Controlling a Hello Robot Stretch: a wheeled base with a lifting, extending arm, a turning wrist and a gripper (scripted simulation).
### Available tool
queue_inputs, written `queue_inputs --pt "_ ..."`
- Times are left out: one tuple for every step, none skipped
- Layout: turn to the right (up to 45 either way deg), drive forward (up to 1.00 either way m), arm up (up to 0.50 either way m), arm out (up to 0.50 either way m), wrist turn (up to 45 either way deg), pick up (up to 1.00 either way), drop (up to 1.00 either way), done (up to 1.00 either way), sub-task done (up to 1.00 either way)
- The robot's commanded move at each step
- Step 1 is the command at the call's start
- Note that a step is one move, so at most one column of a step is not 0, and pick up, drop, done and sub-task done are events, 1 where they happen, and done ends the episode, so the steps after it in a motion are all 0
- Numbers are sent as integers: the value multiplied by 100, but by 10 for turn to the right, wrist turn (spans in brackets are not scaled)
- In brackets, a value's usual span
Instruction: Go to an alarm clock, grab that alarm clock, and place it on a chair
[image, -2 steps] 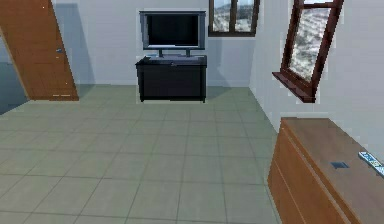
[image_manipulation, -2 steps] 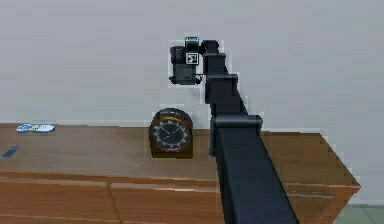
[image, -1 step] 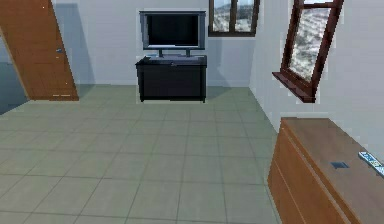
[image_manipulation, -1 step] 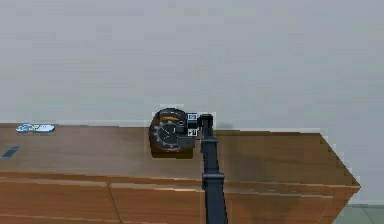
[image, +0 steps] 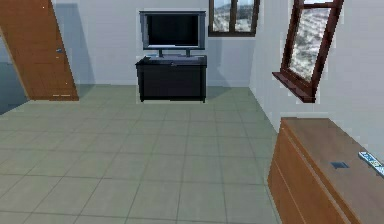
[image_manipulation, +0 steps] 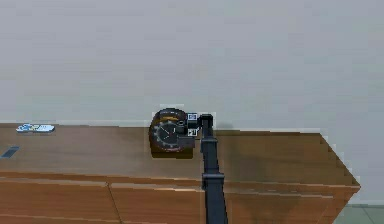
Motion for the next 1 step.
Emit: queue_inputs --pt "0 0 10 0 0 0 0 0 0"
